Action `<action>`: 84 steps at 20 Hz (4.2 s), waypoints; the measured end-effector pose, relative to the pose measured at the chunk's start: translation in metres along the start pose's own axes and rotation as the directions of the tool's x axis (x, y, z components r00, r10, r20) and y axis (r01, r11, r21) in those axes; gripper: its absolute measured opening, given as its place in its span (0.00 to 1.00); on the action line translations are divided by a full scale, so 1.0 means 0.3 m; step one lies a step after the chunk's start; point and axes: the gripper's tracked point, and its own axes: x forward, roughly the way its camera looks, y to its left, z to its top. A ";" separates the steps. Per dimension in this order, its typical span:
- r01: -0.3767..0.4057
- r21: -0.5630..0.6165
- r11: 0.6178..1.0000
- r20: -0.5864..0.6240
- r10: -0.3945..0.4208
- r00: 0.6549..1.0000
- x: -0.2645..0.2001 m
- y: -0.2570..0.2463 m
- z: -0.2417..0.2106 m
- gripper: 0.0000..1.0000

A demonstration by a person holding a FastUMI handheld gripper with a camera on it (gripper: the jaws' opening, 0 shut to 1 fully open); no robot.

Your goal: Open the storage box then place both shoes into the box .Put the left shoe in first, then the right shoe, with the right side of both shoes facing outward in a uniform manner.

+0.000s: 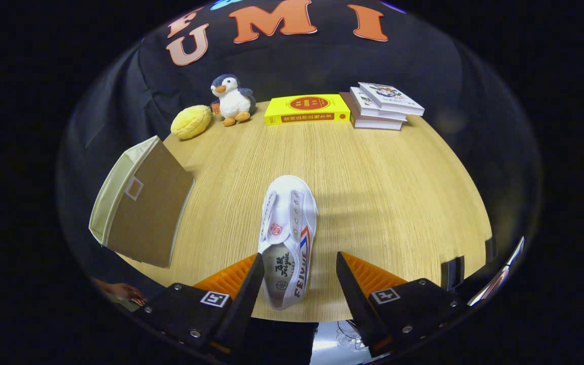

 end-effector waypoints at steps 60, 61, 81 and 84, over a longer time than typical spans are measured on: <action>-0.199 -0.044 0.979 0.035 0.200 0.979 -0.143 0.640 0.464 0.01; -0.217 -0.044 0.975 0.033 0.219 0.975 -0.155 0.677 0.475 0.01; -0.179 0.062 0.982 -0.129 0.185 0.974 -0.028 1.065 0.375 0.03; -0.118 0.076 0.990 -0.136 0.127 0.982 0.012 1.061 0.355 0.03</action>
